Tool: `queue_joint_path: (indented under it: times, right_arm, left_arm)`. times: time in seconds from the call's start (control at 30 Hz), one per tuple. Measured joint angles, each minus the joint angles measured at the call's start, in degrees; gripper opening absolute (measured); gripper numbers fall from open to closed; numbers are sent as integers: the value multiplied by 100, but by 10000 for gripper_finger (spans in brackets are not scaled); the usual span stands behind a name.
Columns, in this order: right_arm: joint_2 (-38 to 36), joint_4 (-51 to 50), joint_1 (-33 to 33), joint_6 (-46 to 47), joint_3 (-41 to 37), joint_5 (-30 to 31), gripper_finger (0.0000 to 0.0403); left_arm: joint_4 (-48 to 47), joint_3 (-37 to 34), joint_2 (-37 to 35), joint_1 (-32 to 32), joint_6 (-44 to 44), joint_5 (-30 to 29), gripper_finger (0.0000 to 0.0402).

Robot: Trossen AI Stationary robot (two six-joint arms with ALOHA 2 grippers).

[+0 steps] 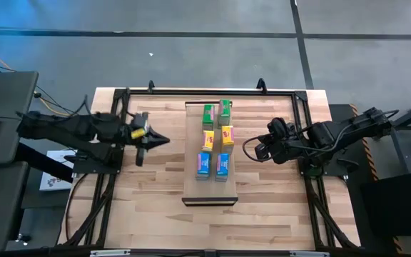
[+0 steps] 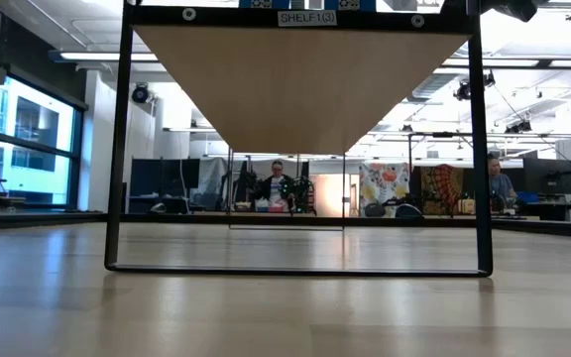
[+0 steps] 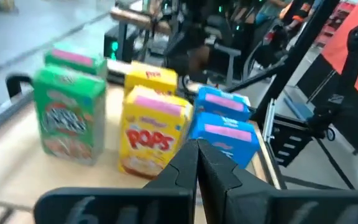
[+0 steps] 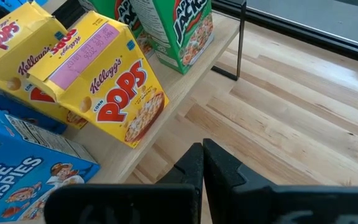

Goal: Stack cereal on shelf
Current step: Return to Home Position

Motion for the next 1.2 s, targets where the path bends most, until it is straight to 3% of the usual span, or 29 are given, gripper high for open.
queue_joint_path:
  times: [0.13,0.27,0.43,0.7,0.87,1.2]
  right_arm:
    - [0,2,0,-7,0,-23,0]
    - [0,0,2,-127,0,-210,0]
    - [0,67,1,-117,0,-480,0]
    - [0,-195,2,-16,0,-651,0]
    - [0,-570,0,-1,0,-688,0]
    - [-5,-750,79,-94,0,-1358,0]
  left_arm:
    - [538,-612,-428,747,379,871,0]
    - [1447,-1545,-825,1540,201,1935,0]
    - [2282,-2575,-1394,1953,-265,1939,0]
    - [3998,-4088,-2311,1807,-1109,1549,0]
    - [4010,-4534,-2842,1575,-1088,1185,0]
    - [3745,-5124,-3610,1660,-950,1390,0]
